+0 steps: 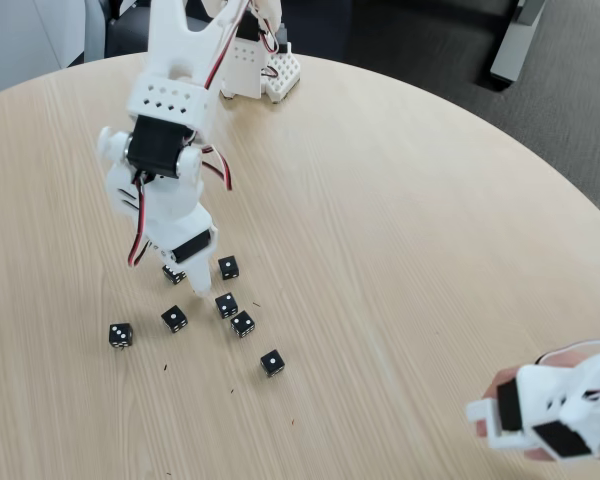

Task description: Pick up the dice with number 6

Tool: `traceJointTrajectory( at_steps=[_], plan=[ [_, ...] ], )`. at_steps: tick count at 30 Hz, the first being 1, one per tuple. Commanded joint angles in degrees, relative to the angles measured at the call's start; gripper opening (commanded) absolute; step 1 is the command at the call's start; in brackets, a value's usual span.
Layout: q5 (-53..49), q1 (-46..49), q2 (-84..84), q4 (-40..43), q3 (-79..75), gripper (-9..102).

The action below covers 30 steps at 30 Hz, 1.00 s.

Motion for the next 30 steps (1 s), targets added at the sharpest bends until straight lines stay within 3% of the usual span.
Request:
traceJointTrajectory(
  at_steps=[1,14,30],
  plan=[
    [0.53,0.0,0.53,-0.26,-1.85,20],
    [1.85,0.79,0.62,-0.26,-1.76,20],
    [14.5,0.79,0.62,-0.26,-1.85,18]
  ],
)
